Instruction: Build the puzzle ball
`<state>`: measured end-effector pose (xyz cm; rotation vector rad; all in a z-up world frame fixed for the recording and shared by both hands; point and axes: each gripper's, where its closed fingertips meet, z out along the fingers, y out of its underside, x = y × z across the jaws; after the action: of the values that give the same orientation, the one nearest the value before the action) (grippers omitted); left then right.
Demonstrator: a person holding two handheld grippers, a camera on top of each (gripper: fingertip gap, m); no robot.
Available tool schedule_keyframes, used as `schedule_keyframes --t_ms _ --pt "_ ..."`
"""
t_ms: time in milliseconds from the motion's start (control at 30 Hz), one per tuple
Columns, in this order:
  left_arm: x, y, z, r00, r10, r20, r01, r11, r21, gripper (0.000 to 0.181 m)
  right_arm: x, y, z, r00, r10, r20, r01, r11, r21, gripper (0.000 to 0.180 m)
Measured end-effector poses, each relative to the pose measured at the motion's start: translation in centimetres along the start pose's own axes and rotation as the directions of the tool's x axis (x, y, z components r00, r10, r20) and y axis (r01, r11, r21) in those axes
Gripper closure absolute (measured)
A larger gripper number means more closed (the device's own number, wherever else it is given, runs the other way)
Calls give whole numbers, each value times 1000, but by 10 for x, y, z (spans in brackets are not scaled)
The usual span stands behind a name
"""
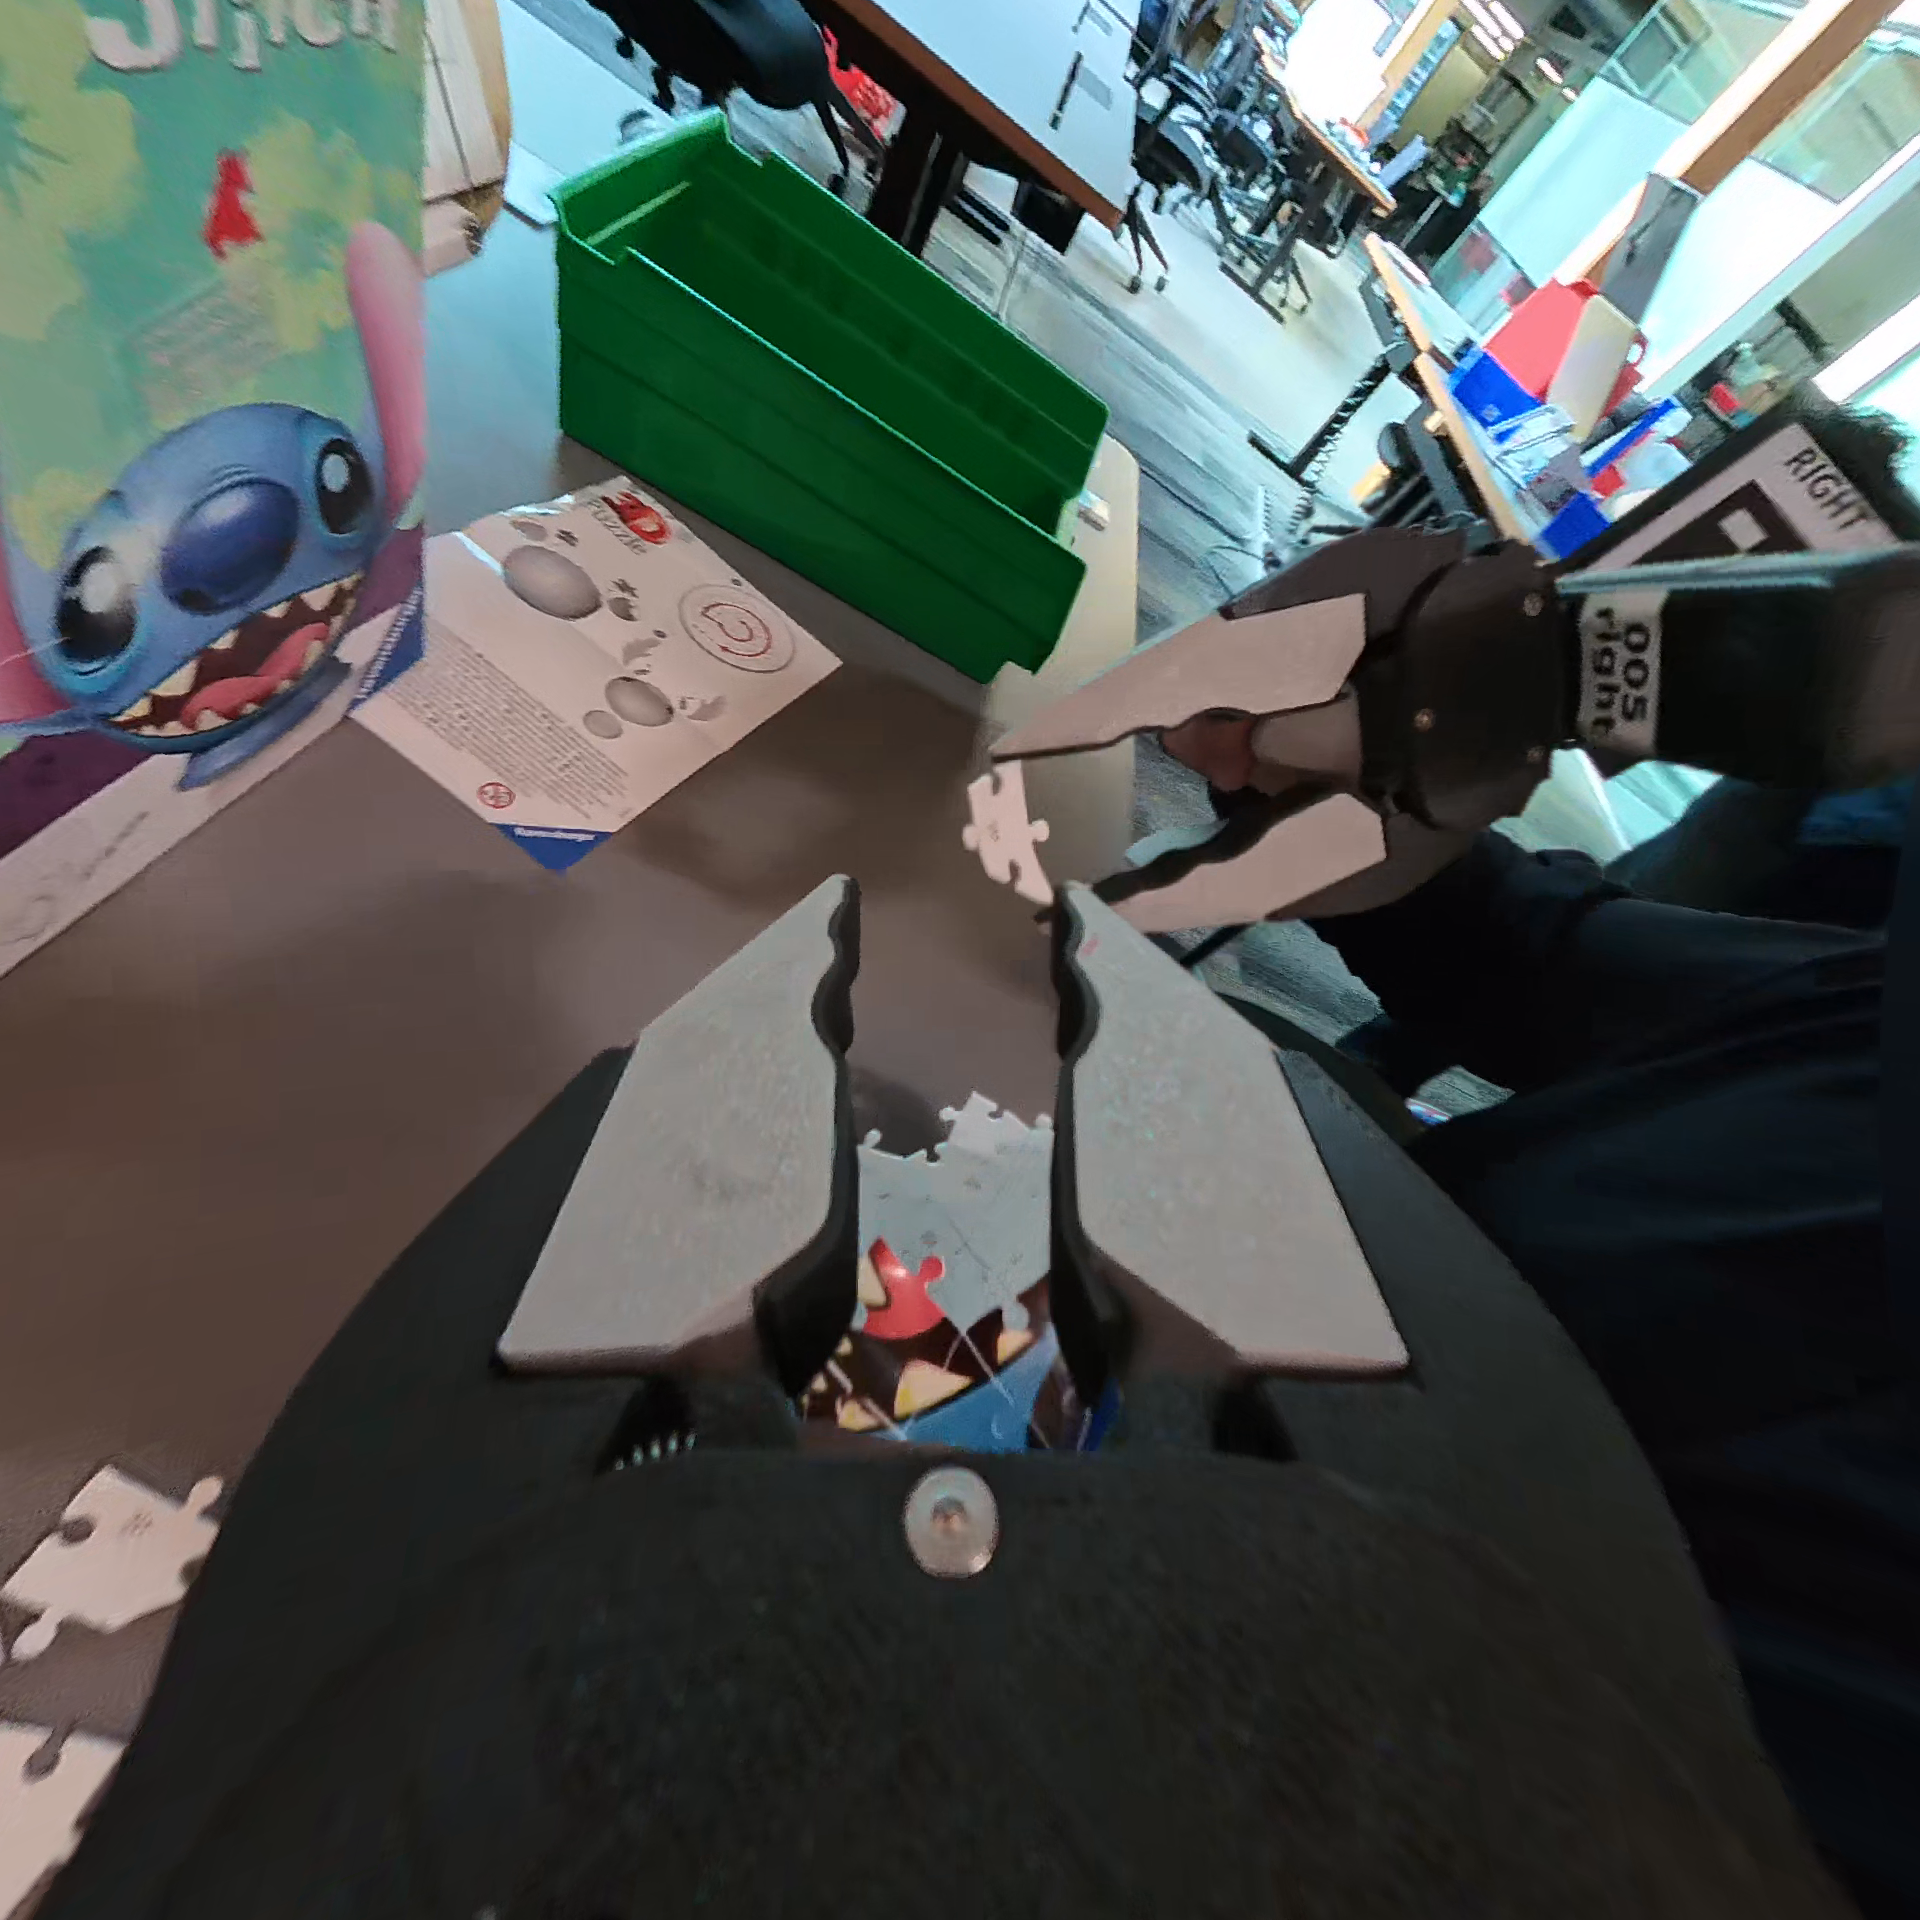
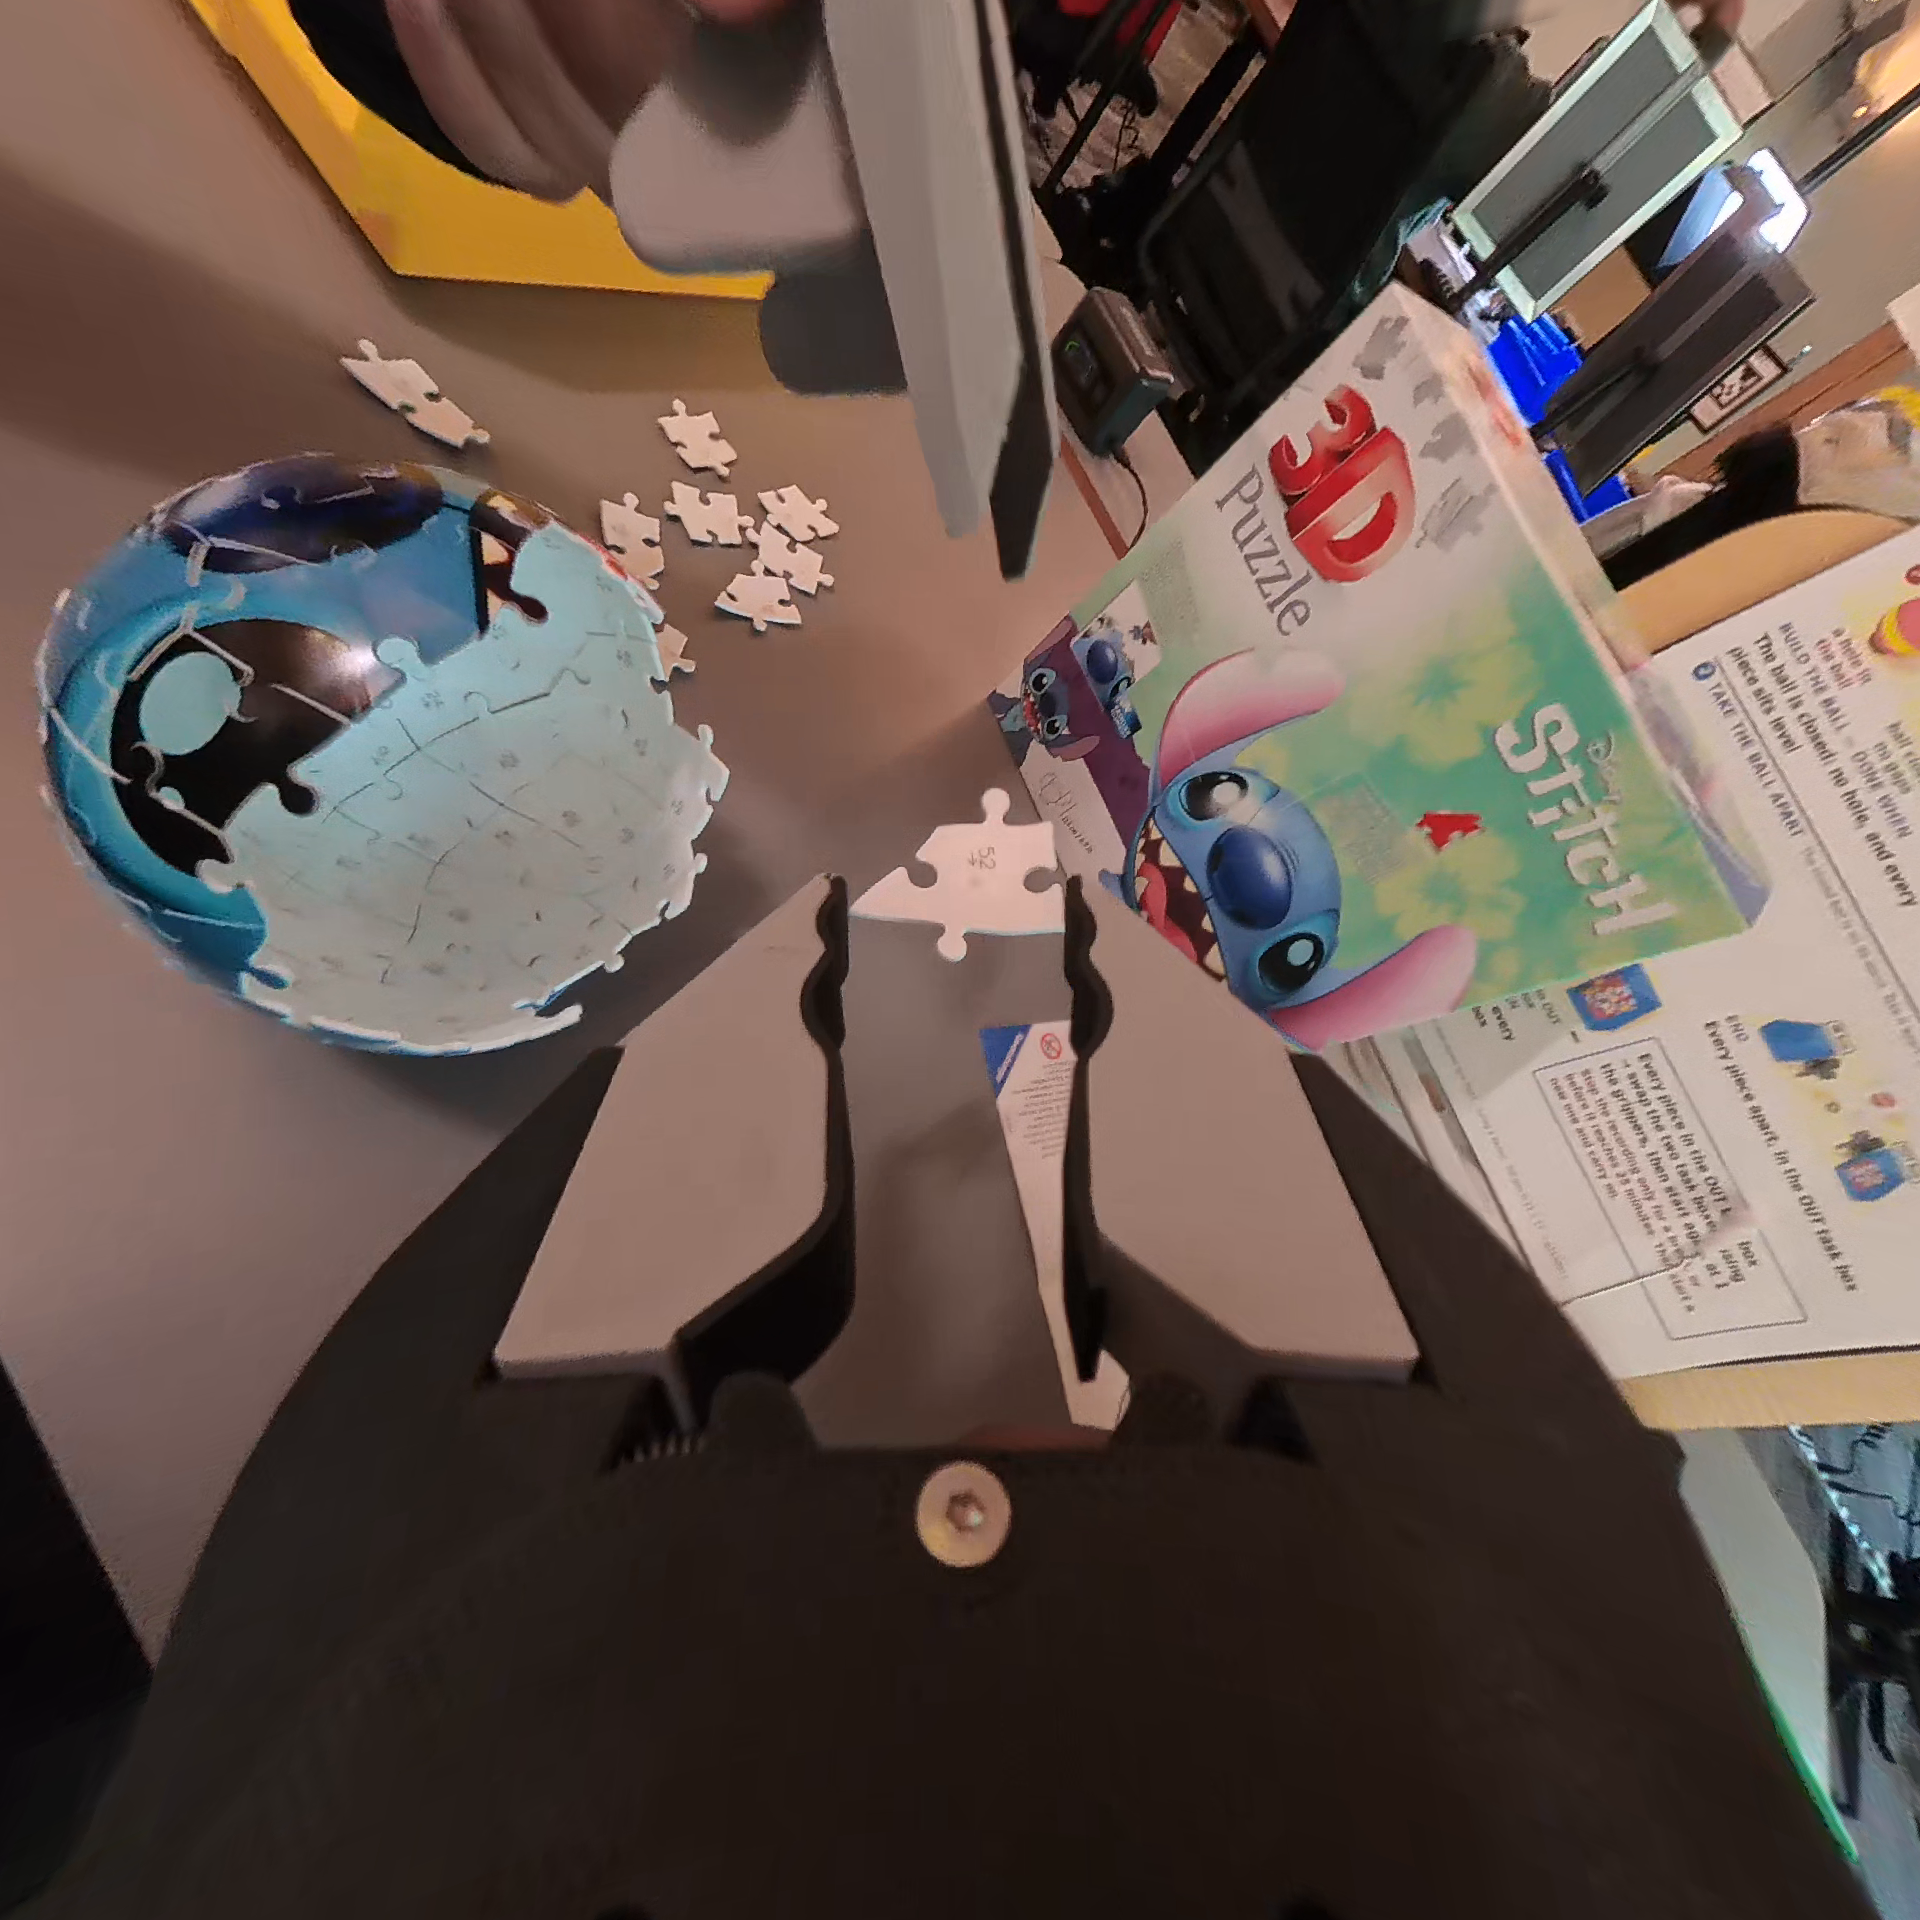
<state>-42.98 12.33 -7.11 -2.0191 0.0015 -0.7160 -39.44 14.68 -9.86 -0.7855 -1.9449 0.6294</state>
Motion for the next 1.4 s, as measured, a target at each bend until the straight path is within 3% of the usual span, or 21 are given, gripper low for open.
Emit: schedule_keyframes --t_ms 167,500,633,733,867,1067,1200,1400 --pt "-7 1 19 998 -52 -38 51 998 -46 137 0 -5 4 999 -26 -22 26 1000 14 141" --pt "-3 8 40 995 -58 -77 51 995 -86 136 2 -9 4 996 -59 -61 61 997 38 141" --pt "1 7 45 995 -38 -90 31 996 -85 152 2 -12 4 995 -68 -74 72 996 52 141" --pt "6 6 44 994 -13 -111 5 997 -72 176 1 -12 6 995 -61 -76 66 996 57 141" --pt "4 9 43 996 31 -87 -37 997 -70 181 -2 -7 10 998 -28 -58 32 997 67 141" --pt "3 7 33 987 155 -38 -156 987 -36 181 2 -3 1 985 159 59 -166 975 145 153" --pt "5 16 34 963 270 -1 -269 960 -85 181 1 -6 5 920 325 220 -364 915 173 150" --pt "10 21 36 936 353 -17 -353 931 -89 181 -9 -8 13 843 394 367 -479 859 179 161"
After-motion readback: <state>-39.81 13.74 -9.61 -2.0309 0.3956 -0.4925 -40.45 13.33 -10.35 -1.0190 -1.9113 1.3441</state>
